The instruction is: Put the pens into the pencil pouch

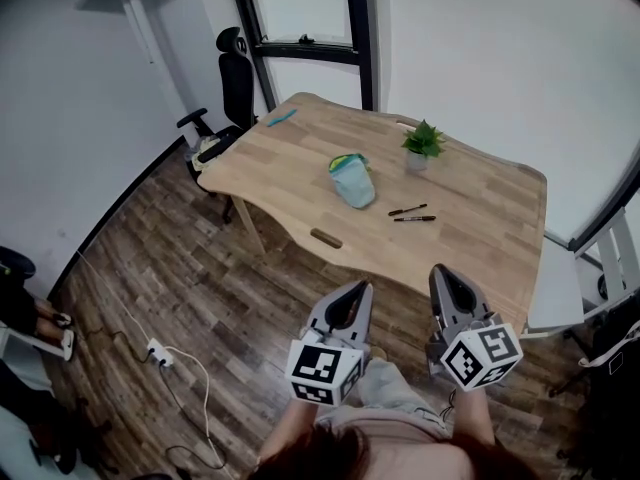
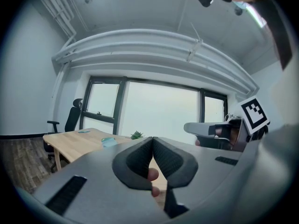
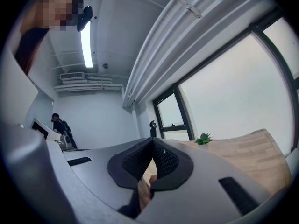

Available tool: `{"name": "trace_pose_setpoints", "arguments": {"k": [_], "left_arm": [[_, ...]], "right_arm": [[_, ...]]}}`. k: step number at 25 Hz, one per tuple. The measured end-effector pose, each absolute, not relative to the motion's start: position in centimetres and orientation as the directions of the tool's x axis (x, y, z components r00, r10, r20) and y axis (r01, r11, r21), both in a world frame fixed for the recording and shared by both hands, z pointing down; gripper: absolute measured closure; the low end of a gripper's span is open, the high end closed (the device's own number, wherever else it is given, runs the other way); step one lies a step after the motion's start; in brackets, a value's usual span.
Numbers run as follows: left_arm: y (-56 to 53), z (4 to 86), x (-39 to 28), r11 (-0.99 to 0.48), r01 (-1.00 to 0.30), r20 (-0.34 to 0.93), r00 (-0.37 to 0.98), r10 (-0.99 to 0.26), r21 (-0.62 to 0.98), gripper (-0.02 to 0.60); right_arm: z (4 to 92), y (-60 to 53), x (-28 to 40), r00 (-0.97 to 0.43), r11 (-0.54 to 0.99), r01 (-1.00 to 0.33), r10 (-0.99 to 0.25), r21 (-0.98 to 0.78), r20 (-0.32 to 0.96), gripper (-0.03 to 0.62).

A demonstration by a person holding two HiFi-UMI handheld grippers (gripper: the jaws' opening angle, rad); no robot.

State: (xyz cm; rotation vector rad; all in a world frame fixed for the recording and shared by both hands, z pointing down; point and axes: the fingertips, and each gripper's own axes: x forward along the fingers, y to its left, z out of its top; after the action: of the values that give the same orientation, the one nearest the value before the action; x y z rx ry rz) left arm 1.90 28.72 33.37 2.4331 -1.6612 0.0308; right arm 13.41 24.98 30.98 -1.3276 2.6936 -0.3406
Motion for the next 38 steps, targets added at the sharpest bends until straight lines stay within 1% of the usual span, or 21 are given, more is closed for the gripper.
{"name": "trace_pose_setpoints", "arguments": {"k": [11, 18, 24, 33, 38], "left_arm": [[19.8, 33.1, 2.4, -0.362, -0.922, 0.129, 0.379, -0.916, 0.139, 0.580], [15.0, 33.2, 2.1, -0.344, -0.931, 0.143, 0.359, -0.922, 0.119, 0.580], [11.9, 33.7, 1.1, -0.300, -0.945, 0.147, 0.317, -0.937, 0.128, 0.580], [9.8, 35.7, -1.5, -0.231, -0.964, 0.207, 0.255, -0.944, 0.131, 0.580], [7.1, 36.2, -2.6, -0.243, -0.961, 0.212, 0.266, -0.940, 0.131, 0.578]], "right_arm": [[31.4, 16.3, 13.6, -0.623, 0.598, -0.761, -0.781, -0.251, 0.028, 0.594], [31.5, 11.0, 14.1, -0.636, 0.607, -0.755, -0.770, -0.246, 0.050, 0.594], [32.5, 7.4, 14.2, -0.648, 0.614, -0.746, -0.758, -0.258, 0.068, 0.594], [34.7, 3.8, 13.9, -0.643, 0.592, -0.752, -0.756, -0.290, 0.123, 0.594], [36.1, 1.7, 13.2, -0.629, 0.571, -0.765, -0.761, -0.297, 0.156, 0.592]]}}
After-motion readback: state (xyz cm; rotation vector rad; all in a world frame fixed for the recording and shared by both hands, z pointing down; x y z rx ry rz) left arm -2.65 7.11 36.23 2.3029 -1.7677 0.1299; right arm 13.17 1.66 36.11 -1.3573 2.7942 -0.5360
